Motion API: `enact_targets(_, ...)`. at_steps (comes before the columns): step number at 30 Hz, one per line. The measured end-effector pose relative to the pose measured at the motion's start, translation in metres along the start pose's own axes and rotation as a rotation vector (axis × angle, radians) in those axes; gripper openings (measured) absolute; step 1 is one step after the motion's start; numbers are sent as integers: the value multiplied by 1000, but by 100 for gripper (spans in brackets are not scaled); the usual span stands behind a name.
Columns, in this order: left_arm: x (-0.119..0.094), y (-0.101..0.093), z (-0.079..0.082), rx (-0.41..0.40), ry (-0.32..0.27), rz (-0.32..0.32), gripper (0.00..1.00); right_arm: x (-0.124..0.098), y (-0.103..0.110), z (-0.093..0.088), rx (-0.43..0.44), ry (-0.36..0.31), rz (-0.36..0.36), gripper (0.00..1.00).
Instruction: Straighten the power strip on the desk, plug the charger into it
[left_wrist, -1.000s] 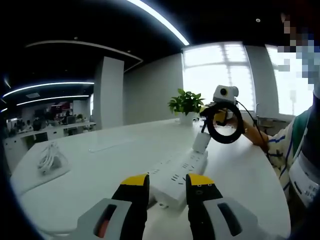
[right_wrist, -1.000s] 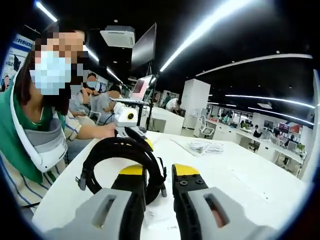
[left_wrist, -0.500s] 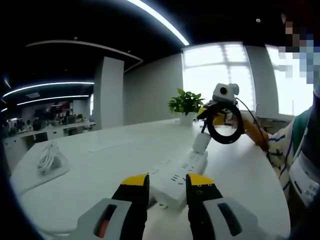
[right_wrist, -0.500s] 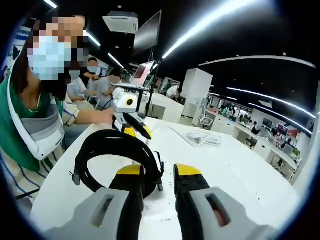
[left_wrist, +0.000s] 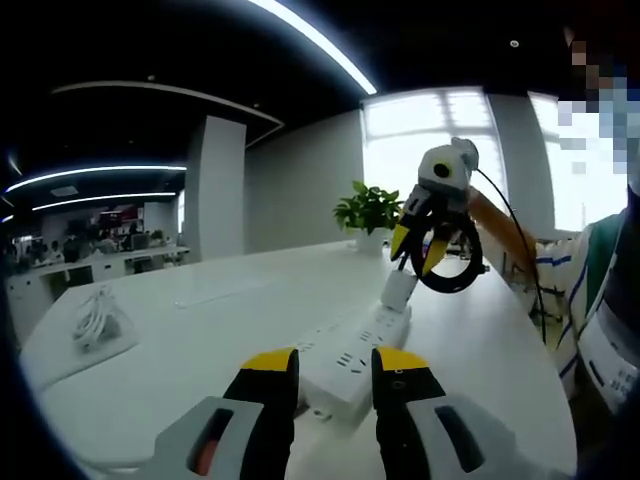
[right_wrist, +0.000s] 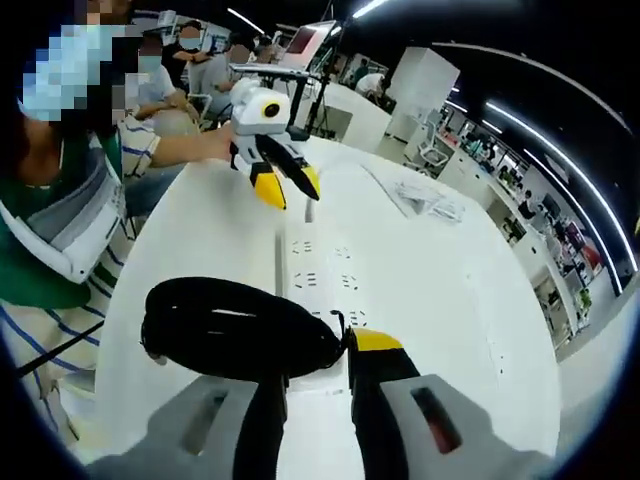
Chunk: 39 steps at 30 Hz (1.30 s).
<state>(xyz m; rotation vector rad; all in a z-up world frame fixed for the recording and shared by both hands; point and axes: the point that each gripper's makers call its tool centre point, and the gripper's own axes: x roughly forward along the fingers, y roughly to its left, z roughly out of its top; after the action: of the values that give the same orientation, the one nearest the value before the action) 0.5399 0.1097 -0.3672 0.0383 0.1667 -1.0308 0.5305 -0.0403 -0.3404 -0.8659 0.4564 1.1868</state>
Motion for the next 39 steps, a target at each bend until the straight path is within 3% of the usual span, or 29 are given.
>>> enact_targets(5, 0, -1, 0, 1, -1, -2, 29, 2, 1, -6, -15, 109, 7, 22)
enact_targets(6, 0, -1, 0, 1, -3, -2, 29, 3, 1, -9, 0, 154, 10, 22)
enact_targets(12, -3, 3, 5, -3, -21, 10, 28, 6, 0, -14, 27, 270, 2, 23)
enact_targets(21, -2, -2, 4, -2, -18, -5, 28, 11, 0, -21, -45, 413, -23, 23)
enact_targets(31, -1, -4, 1, -5, -10, -9, 28, 14, -1, -23, -83, 471, 19, 23)
enact_targets(35, 0, -4, -1, -5, -3, -11, 28, 14, -3, -24, -26, 475, 39, 23)
enact_targets(39, 0, -5, -2, -4, 2, -14, 28, 16, -2, -25, -26, 483, 69, 23)
